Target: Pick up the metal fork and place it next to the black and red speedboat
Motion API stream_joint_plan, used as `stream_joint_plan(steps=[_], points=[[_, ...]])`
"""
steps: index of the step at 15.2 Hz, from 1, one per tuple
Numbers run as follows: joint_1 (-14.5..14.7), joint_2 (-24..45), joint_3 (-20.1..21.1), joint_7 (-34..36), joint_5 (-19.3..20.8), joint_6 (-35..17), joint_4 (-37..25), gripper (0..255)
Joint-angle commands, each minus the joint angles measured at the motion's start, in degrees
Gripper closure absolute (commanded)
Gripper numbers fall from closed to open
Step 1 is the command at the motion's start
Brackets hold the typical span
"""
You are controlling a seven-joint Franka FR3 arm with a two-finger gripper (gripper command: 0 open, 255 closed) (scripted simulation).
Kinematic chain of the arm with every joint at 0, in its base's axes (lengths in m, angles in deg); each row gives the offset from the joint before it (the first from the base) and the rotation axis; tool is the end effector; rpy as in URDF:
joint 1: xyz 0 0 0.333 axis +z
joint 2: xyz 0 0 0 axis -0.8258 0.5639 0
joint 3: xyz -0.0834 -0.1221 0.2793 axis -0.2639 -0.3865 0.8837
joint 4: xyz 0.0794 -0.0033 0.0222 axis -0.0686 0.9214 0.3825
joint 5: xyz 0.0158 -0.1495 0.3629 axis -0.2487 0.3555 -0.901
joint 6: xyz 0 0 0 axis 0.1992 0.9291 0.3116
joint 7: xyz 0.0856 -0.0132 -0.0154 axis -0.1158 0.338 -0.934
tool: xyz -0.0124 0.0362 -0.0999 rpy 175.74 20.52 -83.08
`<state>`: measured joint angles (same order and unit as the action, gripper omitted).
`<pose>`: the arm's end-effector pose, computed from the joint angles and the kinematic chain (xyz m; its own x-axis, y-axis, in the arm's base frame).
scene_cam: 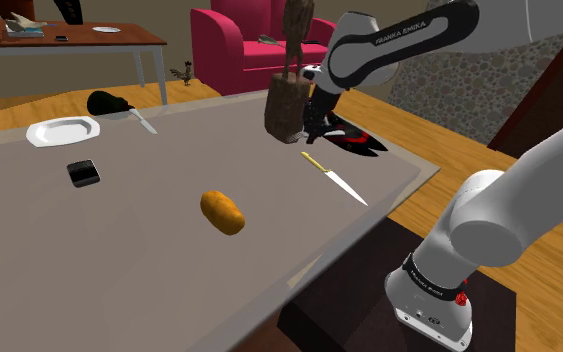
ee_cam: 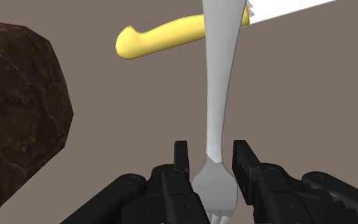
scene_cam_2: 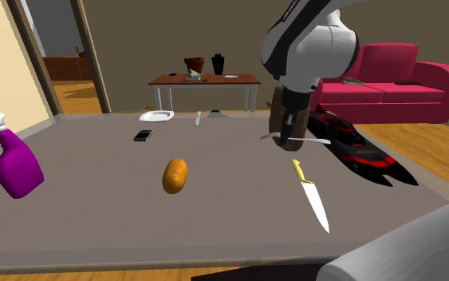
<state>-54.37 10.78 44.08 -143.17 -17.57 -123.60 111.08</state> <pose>0.4470 -0.0747 0.4182 0.4753 0.8722 0.1157 0.8684 -0.4862 0.0971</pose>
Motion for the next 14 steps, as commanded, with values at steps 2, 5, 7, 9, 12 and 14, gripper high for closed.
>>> stream_joint_plan(steps=[2,5,7,9,12,14], points=[[0.1,1.3,-0.2,-0.4,-0.3,-2.6,1.3,255],[0.2,2.7,-0.4,-0.9,-0.7,-5.2,2.5,255],[0.3,3.7,-0.5,-1.2,-1.1,-6.9,3.3,255],[0.5,4.7,-0.7,-1.6,-1.4,-8.6,4.0,255],[0.7,6.4,-0.9,-2.2,-2.1,-11.2,4.9,255],[0.9,7.6,-1.0,-2.7,-2.6,-12.9,5.5,255]])
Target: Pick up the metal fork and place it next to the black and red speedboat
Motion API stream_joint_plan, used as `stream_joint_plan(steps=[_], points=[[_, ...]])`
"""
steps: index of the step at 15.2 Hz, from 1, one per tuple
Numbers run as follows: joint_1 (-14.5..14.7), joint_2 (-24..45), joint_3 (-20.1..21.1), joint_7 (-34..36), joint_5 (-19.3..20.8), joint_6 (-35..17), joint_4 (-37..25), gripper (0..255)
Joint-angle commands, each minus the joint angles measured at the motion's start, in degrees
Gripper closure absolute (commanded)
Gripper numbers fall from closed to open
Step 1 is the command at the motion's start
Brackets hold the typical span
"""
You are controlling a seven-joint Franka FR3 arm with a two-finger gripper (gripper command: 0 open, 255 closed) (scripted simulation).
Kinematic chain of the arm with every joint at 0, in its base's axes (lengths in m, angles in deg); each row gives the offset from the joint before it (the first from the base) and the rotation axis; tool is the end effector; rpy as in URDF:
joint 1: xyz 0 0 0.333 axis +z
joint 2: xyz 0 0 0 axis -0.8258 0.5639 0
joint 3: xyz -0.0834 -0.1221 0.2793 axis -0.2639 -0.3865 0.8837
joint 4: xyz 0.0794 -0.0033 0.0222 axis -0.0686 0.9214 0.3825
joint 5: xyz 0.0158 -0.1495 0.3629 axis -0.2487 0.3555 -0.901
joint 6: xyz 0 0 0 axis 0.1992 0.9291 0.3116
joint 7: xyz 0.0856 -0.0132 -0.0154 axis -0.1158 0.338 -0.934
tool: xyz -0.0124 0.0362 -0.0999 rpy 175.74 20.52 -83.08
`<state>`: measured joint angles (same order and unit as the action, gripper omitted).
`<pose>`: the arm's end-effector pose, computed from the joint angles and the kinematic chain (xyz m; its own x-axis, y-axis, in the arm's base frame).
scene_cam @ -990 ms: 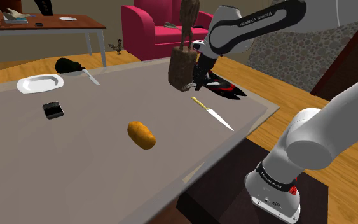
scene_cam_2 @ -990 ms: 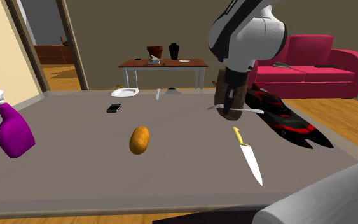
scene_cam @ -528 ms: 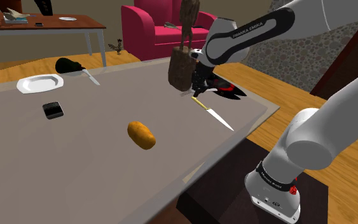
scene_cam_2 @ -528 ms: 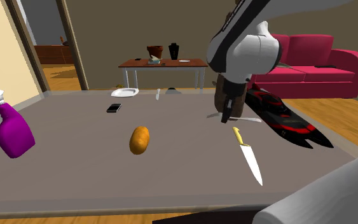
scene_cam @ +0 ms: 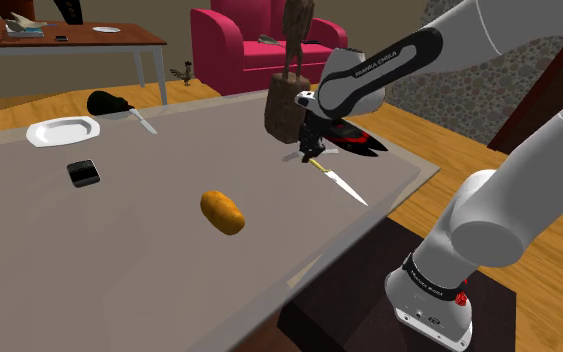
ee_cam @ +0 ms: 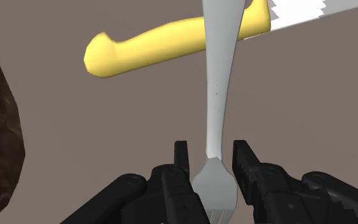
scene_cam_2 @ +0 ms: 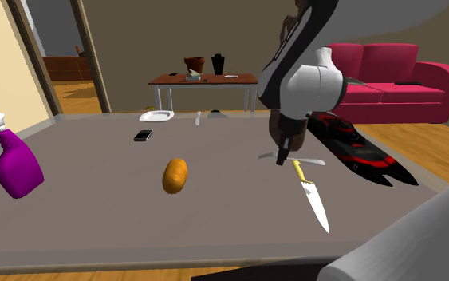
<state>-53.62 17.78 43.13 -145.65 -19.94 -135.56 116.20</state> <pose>0.4475 -0.0755 0.3444 0.4753 0.8722 0.1157 0.8685 -0.4861 0.0972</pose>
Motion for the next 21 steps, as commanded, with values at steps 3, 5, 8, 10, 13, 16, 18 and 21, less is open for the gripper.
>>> stream_joint_plan(steps=[3,5,8,10,13,16,18,21], points=[[0.4,2.5,-0.2,-1.0,-1.2,-3.6,1.1,255],[0.6,3.8,-0.3,-1.6,-1.9,-5.2,1.5,255],[0.6,3.8,-0.3,-1.6,-1.9,-5.2,1.5,255],[0.5,3.8,-0.3,-1.6,-1.9,-5.2,1.5,255],[0.5,3.8,-0.3,-1.6,-1.9,-5.2,1.5,255],[0.5,3.7,-0.3,-1.6,-1.9,-5.2,1.6,0],[0.5,3.7,-0.3,-1.6,-1.9,-5.2,1.6,0],[0.0,0.0,-0.2,-0.3,-0.1,-1.0,0.9,0]])
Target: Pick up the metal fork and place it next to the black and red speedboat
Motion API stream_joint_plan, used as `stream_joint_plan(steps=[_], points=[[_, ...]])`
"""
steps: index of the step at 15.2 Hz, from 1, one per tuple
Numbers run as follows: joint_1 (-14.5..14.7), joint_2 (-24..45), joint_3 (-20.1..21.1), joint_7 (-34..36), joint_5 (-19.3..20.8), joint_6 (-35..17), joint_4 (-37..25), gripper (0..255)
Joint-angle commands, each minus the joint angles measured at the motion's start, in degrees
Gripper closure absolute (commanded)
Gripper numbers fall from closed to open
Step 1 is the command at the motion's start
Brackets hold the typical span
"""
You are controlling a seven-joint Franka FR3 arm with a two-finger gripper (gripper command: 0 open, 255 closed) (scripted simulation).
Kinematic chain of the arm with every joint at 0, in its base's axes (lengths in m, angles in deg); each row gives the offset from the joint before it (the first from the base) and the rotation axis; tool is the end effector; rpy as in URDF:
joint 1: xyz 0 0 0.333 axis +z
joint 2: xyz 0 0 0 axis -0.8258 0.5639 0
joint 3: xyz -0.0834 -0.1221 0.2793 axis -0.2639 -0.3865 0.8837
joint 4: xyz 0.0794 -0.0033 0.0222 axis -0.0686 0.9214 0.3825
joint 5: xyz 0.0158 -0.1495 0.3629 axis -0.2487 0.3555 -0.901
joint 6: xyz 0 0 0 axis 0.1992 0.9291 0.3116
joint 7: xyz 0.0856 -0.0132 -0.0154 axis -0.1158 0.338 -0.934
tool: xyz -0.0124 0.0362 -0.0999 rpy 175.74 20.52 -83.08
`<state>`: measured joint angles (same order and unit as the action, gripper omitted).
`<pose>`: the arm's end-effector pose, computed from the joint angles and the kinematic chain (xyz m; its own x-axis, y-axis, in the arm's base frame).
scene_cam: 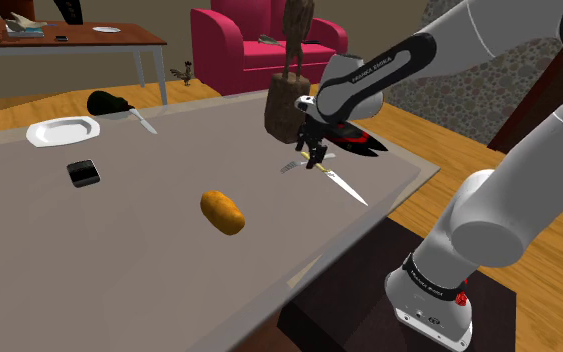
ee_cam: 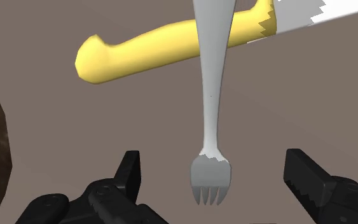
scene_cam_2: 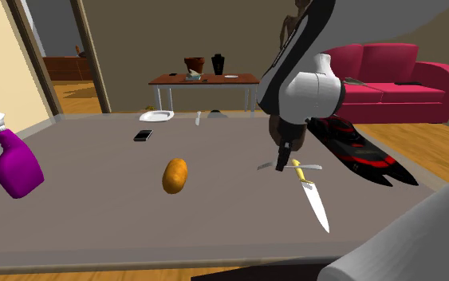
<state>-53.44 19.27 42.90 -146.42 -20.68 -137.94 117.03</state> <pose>0.4468 -0.0762 0.3309 0.4751 0.8722 0.1164 0.8682 -0.4862 0.0990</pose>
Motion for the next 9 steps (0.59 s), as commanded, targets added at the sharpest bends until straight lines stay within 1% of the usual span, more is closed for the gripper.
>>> stream_joint_plan(steps=[1,2,9], points=[[-0.5,-3.3,0.1,1.0,1.4,3.6,-0.3,0],[-0.7,-4.6,0.2,1.3,1.9,5.3,-0.7,0],[-0.7,-4.6,0.3,1.3,1.9,5.3,-0.7,0]])
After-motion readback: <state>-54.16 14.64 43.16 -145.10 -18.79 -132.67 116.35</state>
